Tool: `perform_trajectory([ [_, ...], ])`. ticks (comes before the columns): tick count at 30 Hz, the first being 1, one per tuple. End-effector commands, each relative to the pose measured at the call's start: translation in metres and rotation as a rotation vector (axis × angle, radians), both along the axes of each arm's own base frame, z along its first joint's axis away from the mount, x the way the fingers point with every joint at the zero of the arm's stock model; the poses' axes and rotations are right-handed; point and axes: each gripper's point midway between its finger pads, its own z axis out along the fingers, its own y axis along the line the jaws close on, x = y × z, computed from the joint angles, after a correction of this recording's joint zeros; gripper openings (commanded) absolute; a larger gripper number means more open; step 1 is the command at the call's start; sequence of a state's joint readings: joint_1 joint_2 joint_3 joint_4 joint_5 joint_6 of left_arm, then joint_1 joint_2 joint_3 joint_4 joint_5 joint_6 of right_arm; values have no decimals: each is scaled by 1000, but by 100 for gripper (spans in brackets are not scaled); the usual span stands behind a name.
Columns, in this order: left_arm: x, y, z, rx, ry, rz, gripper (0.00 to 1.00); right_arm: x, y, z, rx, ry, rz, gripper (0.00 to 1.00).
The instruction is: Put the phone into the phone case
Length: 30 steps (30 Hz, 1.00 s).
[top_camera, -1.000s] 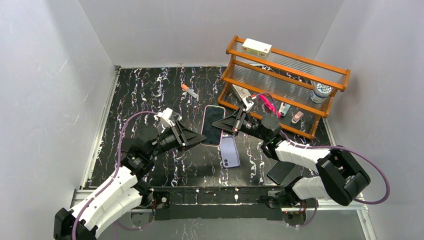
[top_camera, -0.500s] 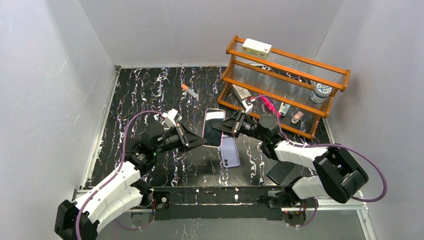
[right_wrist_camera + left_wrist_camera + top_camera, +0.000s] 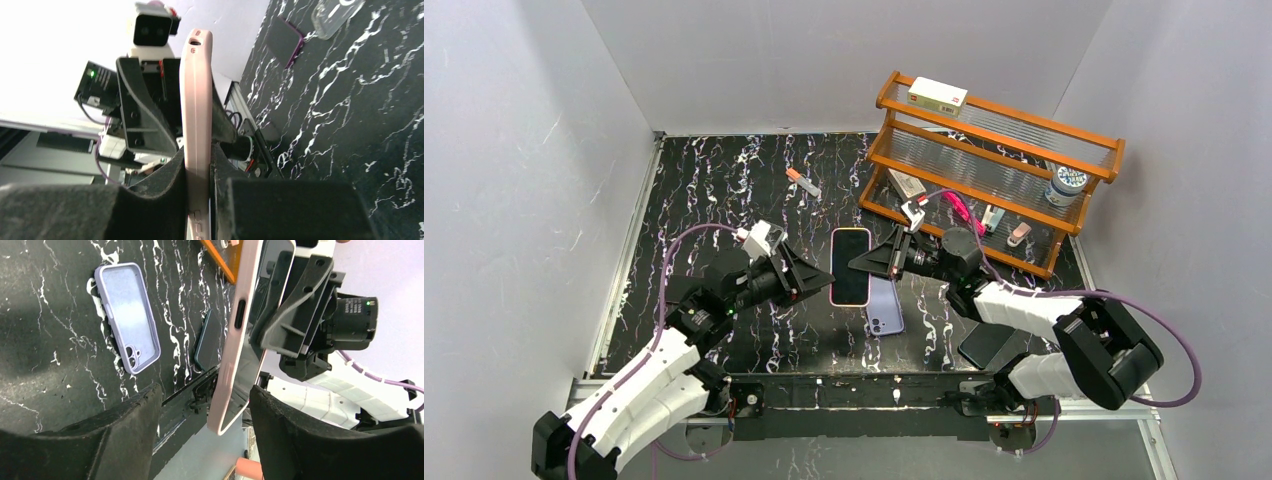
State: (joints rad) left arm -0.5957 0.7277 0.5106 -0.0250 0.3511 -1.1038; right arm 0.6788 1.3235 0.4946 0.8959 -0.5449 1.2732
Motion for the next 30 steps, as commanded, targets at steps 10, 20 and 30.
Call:
perform_trajectory([
  [10, 18, -11, 81, -149, -239, 7, 59, -49, -8, 64, 132, -264, 237, 14],
  [20, 26, -16, 70, -91, -231, -13, 43, -50, -7, 56, 116, -244, 248, 13],
  [30, 33, -13, 48, 31, -218, -15, 0, -44, -2, 42, 78, -215, 247, 13],
])
